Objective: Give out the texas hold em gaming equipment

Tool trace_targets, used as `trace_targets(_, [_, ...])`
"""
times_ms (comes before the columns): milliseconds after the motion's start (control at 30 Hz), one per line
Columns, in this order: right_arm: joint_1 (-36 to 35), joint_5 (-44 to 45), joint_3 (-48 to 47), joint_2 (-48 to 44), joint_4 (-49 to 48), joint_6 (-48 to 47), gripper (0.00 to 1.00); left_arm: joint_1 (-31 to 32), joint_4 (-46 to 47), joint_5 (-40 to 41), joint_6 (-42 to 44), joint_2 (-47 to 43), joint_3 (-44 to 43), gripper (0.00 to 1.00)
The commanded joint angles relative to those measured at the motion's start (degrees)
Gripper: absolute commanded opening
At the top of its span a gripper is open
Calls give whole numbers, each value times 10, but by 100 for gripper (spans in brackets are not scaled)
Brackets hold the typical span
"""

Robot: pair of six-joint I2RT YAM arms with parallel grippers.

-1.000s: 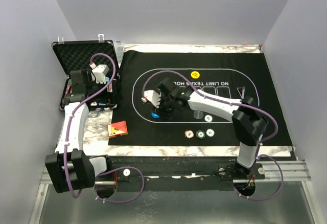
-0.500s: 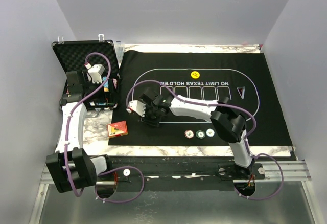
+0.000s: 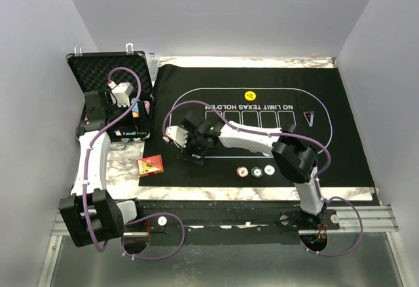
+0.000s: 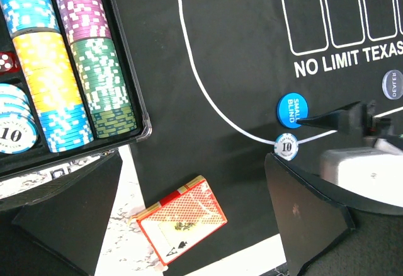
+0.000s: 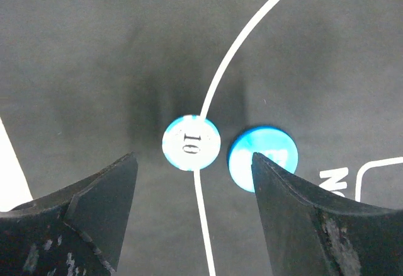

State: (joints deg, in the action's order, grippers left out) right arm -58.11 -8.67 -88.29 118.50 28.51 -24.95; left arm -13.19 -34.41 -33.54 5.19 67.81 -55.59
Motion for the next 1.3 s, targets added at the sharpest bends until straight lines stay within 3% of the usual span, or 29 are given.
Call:
trace_targets(0, [23,-13,12,-100,23,21,76,-6,-2,-10,0,-1,-9,99])
trace_targets(233, [127,-20,173,-252,114,4,72,-6,-17,-41,11,-8,-10,99])
trace_targets(400, [191,44,306,-369,165,-18,69,-4,-20,-51,10,-3,-19,99])
trace_targets(533, [220,71,353,-407,209,-16,67,0,-22,-53,9,-2,-21,99])
trace_targets(767, [222,108,397,-396,189,12,64,1,-23,-54,7,-6,-15,99])
trace_targets(1267, [222,90,412,-346,150,2,63,1,-23,-55,9,-12,-11,99])
